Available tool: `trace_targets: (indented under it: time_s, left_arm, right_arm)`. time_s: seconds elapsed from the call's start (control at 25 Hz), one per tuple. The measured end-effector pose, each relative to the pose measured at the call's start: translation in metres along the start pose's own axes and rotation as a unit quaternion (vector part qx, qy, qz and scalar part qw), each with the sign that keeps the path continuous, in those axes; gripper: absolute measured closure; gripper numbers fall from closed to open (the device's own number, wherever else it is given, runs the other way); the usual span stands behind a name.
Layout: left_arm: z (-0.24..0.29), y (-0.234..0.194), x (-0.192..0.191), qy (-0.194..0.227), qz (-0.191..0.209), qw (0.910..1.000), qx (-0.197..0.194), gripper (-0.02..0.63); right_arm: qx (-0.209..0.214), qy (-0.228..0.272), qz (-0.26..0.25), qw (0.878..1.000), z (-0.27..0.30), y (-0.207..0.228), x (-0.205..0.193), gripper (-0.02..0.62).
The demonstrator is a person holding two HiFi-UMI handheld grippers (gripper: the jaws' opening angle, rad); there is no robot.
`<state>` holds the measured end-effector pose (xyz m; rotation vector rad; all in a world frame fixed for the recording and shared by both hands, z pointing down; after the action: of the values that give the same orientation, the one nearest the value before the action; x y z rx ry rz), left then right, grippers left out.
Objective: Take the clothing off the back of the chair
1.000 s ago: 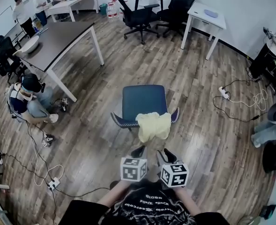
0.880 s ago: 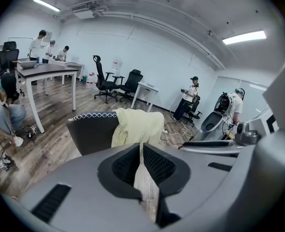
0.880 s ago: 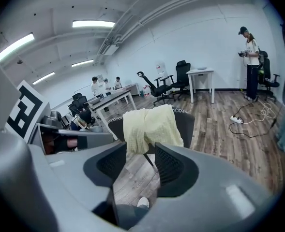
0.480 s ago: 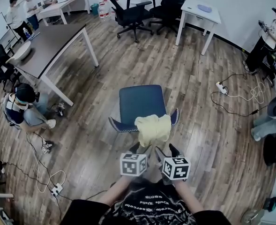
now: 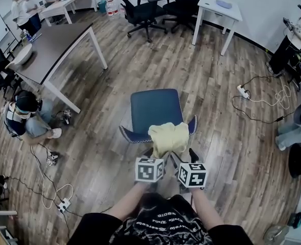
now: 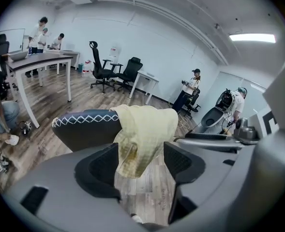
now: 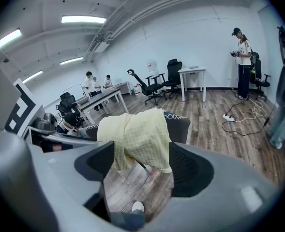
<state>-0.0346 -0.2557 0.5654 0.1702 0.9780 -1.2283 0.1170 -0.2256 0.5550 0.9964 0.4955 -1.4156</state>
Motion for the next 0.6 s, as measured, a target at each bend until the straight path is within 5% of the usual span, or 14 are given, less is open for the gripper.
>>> trace_targets:
  time_s: [0.6]
  left_arm:
    - [0.026,-0.013,0.007,-0.034,-0.024,0.9991,-0.003,0.328]
  right_arm:
    - [0.003,-0.044,-0.024,0.999,0.044,0.015,0.007,0.252]
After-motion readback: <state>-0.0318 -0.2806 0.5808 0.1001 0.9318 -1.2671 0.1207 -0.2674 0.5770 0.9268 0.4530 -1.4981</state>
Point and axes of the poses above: the fingertips, and each gripper's own axes: z forward along the fingers, y to its right, x out of its top, the point moved 8 cm from there along -z, backward along the fingers, and after that the axes turned 7 degrees about y, right-handed, at the moved point
